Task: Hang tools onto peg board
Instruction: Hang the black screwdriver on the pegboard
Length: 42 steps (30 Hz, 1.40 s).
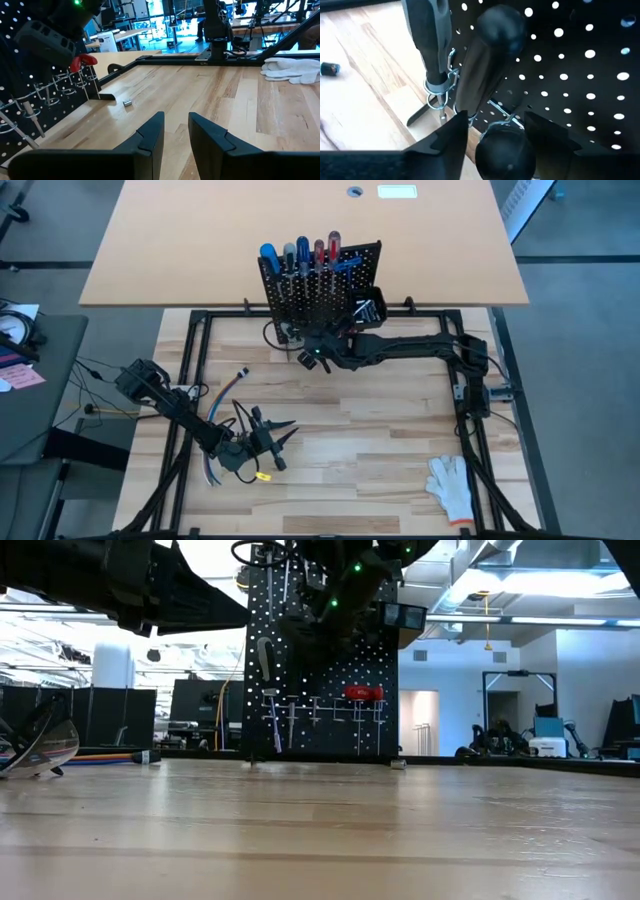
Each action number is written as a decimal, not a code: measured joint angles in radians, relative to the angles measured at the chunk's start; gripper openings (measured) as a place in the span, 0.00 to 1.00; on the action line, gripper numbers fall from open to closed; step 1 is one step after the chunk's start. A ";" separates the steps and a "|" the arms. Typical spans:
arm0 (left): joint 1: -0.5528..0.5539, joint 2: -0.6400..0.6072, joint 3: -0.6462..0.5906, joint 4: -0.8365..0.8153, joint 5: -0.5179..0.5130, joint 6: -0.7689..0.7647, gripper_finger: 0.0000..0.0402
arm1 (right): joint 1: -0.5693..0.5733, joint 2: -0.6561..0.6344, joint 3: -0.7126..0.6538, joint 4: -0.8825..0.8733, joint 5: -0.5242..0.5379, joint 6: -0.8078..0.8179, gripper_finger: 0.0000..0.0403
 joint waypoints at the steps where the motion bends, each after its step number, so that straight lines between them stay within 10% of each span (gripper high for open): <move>1: 0.000 0.000 0.000 0.000 0.000 0.000 0.20 | 0.004 -0.001 0.000 -0.001 0.000 -0.012 0.51; 17: 0.000 0.000 0.000 0.000 0.000 0.000 0.20 | 0.032 -0.072 0.001 0.031 -0.009 -0.118 0.59; 29: 0.000 0.000 0.000 -0.002 0.000 0.000 0.20 | 0.118 -0.094 0.076 -0.079 -0.018 -0.198 0.29; 36: 0.000 0.000 0.000 0.000 0.000 -0.001 0.20 | 0.090 -0.095 0.132 -0.283 -0.294 -0.097 0.08; 42: 0.000 0.000 0.000 0.000 0.000 -0.006 0.20 | 0.000 -0.068 0.132 -0.355 -0.322 -0.033 0.01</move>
